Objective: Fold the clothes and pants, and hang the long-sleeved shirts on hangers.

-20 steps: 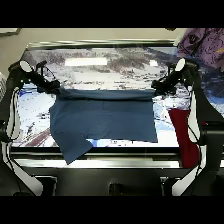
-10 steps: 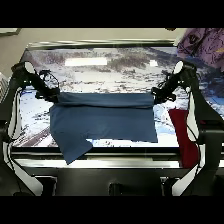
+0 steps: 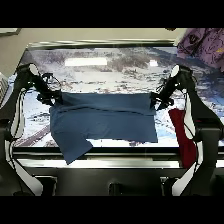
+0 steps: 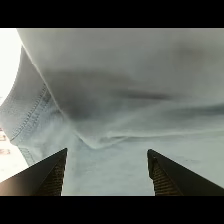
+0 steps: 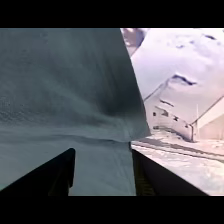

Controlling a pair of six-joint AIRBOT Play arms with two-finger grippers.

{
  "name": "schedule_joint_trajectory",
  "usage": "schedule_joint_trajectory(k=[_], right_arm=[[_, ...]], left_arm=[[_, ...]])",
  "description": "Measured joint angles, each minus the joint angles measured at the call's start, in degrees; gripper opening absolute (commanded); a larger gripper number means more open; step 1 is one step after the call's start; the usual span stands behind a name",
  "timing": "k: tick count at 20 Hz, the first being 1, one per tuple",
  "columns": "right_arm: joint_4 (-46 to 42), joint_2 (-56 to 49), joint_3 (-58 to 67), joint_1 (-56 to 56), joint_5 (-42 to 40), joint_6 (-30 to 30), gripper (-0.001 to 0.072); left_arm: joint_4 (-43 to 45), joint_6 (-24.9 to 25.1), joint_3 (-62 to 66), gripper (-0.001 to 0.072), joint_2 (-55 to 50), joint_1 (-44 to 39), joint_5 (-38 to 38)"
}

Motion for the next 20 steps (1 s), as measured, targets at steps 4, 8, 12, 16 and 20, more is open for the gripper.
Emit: schedule_joint_trajectory(k=[4,8,12,16,20], right_arm=[[-0.5,4.0,0.0,-0.6,-0.4,-6.4,0.0431],[4.2,12.2,-3.0,-6.5,-2.9,-13.2,0.0431],[11.6,21.5,-16.5,-14.6,-5.2,-17.9,0.0431],[16.3,29.6,-32.0,-18.6,-9.0,-21.8,0.0430],[18.0,33.7,-40.9,-19.6,-11.4,-23.7,0.0430]], left_arm=[[-0.9,0.0,-0.2,0.0578,4.1,3.1,0.8],[-6.6,1.0,-9.0,0.0578,14.8,12.9,2.4],[-14.4,3.5,-35.8,0.0578,31.5,24.4,8.5],[-20.7,6.9,-63.2,0.0578,45.9,30.7,15.9],[-23.9,8.6,-79.9,0.0578,52.3,31.8,20.2]])
